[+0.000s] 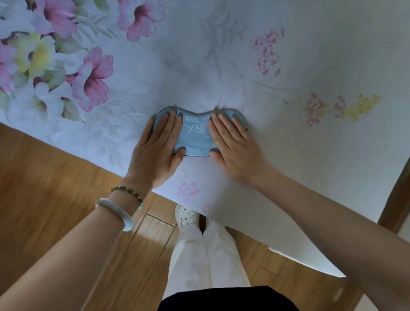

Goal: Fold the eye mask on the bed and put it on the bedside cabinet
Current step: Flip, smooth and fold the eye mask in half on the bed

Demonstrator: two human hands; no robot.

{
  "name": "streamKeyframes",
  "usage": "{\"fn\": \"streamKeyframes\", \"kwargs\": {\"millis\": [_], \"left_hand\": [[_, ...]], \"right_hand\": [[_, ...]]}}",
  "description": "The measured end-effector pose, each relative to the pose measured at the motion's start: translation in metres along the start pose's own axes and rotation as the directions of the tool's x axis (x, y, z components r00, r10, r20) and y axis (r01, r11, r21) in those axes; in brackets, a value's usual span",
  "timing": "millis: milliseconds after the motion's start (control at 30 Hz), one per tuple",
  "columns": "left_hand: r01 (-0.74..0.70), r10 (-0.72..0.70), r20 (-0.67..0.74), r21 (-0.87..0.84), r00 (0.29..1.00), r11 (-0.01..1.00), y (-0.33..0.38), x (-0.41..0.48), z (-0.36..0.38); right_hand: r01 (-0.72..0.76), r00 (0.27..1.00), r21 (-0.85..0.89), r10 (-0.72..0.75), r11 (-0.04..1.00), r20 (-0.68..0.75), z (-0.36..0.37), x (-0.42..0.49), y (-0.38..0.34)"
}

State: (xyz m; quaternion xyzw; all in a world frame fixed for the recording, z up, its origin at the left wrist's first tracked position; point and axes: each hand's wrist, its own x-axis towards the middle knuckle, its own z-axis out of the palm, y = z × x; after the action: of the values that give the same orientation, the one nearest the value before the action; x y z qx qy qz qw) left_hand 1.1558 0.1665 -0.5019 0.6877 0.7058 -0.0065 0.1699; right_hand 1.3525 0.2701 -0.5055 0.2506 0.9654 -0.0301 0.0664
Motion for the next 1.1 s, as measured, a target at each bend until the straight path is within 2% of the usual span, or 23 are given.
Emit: {"fn": "streamKeyframes", "kwargs": {"millis": [167, 267, 333, 467, 533, 633, 700, 800, 900, 1000, 1033, 1100], "left_hand": [[0.007, -0.008, 0.021, 0.028, 1.000, 1.000, -0.005, -0.004, -0.007], [-0.023, 0.021, 0.045, 0.039, 0.999, 0.999, -0.017, -0.005, -0.008], [-0.045, 0.043, 0.067, 0.039, 0.997, 0.998, -0.023, -0.004, -0.005], [-0.041, 0.038, 0.061, 0.034, 0.997, 0.999, -0.020, -0.003, -0.006], [-0.067, 0.066, 0.051, 0.021, 0.997, 0.997, -0.022, -0.005, -0.011], [-0.156, 0.156, 0.036, 0.010, 0.987, 0.988, -0.034, -0.008, -0.021], [-0.210, 0.210, -0.006, -0.001, 0.978, 0.978, -0.041, -0.009, -0.025], [-0.294, 0.295, -0.104, 0.023, 0.950, 0.955, -0.048, -0.011, -0.022], [-0.324, 0.326, -0.197, 0.045, 0.924, 0.945, -0.051, -0.013, -0.017], [-0.312, 0.314, -0.223, 0.045, 0.923, 0.949, -0.049, -0.012, -0.020], [-0.309, 0.310, -0.234, 0.043, 0.921, 0.950, -0.047, -0.011, -0.022], [-0.330, 0.331, -0.264, 0.049, 0.906, 0.943, -0.043, -0.012, -0.028]], "right_hand": [[0.009, 1.000, 0.010, -0.009, 1.000, -0.009, -0.010, -0.007, 0.013], [0.076, 0.997, -0.025, -0.077, 0.997, -0.022, -0.007, -0.018, 0.033], [0.103, 0.995, -0.038, -0.103, 0.994, 0.005, -0.003, -0.022, 0.041], [0.061, 0.995, -0.012, -0.059, 0.998, 0.074, -0.008, -0.020, 0.037], [0.045, 0.997, 0.046, -0.048, 0.998, 0.067, -0.014, -0.022, 0.035], [-0.070, 0.998, 0.288, 0.069, 0.955, 0.012, -0.022, -0.030, 0.032], [-0.210, 0.975, 0.437, 0.223, 0.875, 0.022, -0.026, -0.036, 0.029], [-0.404, 0.889, 0.650, 0.444, 0.643, 0.113, -0.032, -0.039, 0.027], [-0.504, 0.812, 0.743, 0.535, 0.440, 0.233, -0.031, -0.029, 0.026], [-0.581, 0.701, 0.792, 0.610, 0.189, 0.369, -0.031, -0.015, 0.024], [-0.591, 0.675, 0.796, 0.621, 0.133, 0.398, -0.031, -0.011, 0.025], [-0.598, 0.669, 0.790, 0.628, 0.137, 0.398, -0.032, -0.001, 0.032]]}}
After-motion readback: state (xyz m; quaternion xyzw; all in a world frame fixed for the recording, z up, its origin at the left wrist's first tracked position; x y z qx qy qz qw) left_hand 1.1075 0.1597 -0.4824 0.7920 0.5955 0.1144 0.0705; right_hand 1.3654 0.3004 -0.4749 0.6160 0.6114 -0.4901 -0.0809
